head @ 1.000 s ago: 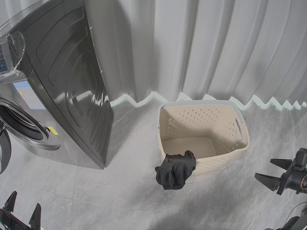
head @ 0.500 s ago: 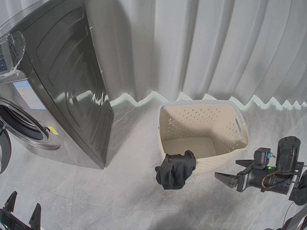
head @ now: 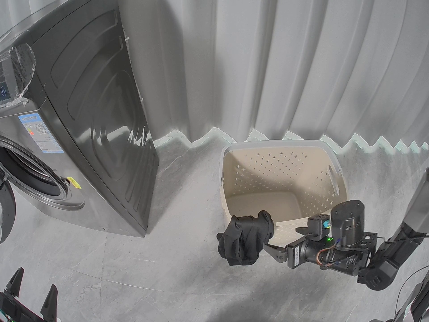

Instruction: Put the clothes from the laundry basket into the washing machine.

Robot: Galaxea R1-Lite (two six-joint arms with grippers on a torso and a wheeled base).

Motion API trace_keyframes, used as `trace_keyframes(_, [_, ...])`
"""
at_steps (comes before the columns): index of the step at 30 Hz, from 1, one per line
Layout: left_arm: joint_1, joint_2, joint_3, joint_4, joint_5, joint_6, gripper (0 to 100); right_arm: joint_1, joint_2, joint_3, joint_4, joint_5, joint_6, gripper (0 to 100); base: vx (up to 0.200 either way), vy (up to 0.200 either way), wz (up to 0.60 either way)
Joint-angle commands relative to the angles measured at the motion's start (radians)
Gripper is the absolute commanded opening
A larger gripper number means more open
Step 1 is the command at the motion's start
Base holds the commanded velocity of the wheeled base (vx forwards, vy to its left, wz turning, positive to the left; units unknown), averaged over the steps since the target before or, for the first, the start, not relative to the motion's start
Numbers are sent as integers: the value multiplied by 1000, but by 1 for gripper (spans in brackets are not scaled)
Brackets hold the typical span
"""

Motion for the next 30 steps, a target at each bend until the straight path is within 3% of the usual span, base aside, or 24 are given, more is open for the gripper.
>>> trace_keyframes(1, [1,-16,16,0,0,1,100,11,147,-53,-37,-4,-5,100,0,0,0])
trace_keyframes(17, [1,-16,16,0,0,1,100,-7,348,-225,-129,-7,-41,100,0,0,0])
trace_keyframes(25, [1,-16,16,0,0,1,100,-15,392,-262,-161,-7,-53,100,0,0,0])
trace_keyframes(26, [1,-16,16,0,0,1,100,-15,392,-262,-163,-7,-53,0,0,0,0])
trace_keyframes(30, [1,-16,16,0,0,1,100,-15,384,-261,-165,-7,-53,0,0,0,0])
